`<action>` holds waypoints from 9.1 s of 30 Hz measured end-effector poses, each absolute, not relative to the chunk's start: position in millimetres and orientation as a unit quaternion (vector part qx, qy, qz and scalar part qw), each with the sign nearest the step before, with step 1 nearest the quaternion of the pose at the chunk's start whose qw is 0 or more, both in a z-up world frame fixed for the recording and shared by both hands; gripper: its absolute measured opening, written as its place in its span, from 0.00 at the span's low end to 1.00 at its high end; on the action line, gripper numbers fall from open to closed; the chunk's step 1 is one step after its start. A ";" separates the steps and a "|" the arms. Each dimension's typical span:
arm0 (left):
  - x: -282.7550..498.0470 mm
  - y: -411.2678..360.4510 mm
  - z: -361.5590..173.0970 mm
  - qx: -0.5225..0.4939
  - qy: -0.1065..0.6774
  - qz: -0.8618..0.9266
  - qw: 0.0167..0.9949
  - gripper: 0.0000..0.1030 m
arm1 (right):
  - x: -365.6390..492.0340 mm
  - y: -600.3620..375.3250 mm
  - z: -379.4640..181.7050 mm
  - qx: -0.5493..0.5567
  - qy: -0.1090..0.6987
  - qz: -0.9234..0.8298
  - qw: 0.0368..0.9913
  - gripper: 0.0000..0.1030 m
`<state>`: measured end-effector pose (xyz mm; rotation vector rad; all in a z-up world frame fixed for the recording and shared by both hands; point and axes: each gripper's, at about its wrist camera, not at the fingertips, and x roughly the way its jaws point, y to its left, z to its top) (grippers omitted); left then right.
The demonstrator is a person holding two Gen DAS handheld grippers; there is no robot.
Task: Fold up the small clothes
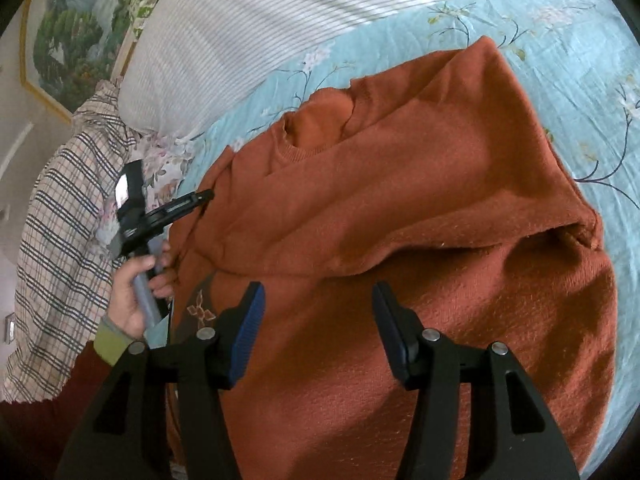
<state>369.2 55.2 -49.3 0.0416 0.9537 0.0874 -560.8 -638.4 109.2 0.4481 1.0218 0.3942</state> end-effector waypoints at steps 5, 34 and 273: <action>381.8 85.7 -53.4 -0.047 0.465 0.033 0.883 0.04 | -553.1 -614.3 92.6 0.217 0.479 0.181 0.831 0.55; 278.6 -170.6 -33.2 -0.075 0.409 -0.246 0.876 0.03 | -564.8 -638.8 74.9 0.294 0.408 0.076 0.861 0.55; 308.3 -14.6 -66.3 0.005 0.470 -0.140 0.871 0.35 | -543.6 -613.3 81.6 0.011 0.461 0.105 0.881 0.46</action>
